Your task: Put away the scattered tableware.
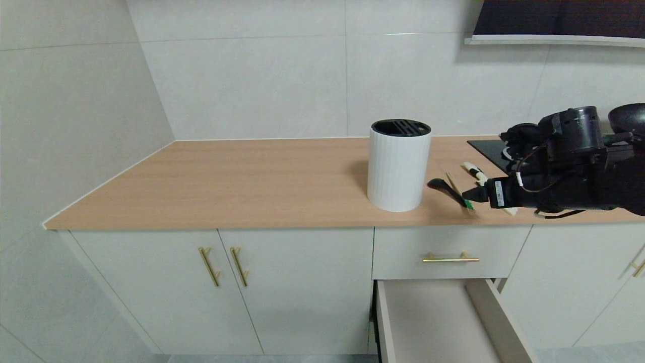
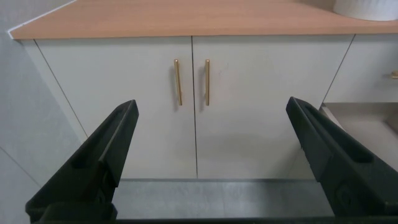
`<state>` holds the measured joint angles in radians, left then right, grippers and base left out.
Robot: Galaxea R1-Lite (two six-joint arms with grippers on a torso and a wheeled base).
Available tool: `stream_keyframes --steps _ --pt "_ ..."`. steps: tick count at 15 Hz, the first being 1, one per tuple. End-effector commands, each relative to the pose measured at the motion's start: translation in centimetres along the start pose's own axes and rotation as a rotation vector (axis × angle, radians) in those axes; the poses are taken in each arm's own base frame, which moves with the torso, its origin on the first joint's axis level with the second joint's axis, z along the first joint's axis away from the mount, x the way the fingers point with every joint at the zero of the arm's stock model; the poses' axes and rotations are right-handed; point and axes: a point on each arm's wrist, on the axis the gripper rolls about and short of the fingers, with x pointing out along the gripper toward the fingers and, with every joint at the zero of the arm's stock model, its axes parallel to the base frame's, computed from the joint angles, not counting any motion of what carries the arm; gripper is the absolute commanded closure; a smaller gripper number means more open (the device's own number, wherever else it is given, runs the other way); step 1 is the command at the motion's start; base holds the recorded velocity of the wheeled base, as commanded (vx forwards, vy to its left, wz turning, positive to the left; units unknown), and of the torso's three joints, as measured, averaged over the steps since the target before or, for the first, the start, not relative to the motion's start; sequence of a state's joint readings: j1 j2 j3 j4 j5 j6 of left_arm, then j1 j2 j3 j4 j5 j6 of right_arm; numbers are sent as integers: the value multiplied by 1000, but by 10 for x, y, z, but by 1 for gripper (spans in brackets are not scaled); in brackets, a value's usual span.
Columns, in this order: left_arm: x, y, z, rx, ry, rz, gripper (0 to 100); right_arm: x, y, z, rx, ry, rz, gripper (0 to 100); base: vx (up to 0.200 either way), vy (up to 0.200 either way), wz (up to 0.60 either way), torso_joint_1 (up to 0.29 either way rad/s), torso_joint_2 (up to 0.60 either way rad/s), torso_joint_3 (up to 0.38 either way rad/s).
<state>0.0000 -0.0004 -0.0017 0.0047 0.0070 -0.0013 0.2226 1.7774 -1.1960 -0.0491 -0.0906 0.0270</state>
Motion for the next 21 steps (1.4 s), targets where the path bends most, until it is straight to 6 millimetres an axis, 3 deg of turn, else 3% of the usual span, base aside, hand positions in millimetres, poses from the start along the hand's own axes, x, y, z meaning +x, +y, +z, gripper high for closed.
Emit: stream_keyframes --steps 1,3,8,9,13,21 --pt "0 0 0 0 1 1 0 32 3 -4 1 33 -4 0 0 0 0 0 0 0" --pt "0 0 0 0 1 1 0 53 3 -7 23 10 -18 0 0 0 0 0 0 0" --pt "0 0 0 0 1 1 0 77 1 -8 81 9 -77 0 0 0 0 0 0 0" --pt "0 0 0 0 1 1 0 89 -2 -9 103 14 -111 0 0 0 0 0 0 0" --pt "0 0 0 0 1 1 0 118 -8 -22 119 54 -133 0 0 0 0 0 0 0" --pt "0 0 0 0 1 1 0 127 -16 -23 136 41 -157 0 0 0 0 0 0 0"
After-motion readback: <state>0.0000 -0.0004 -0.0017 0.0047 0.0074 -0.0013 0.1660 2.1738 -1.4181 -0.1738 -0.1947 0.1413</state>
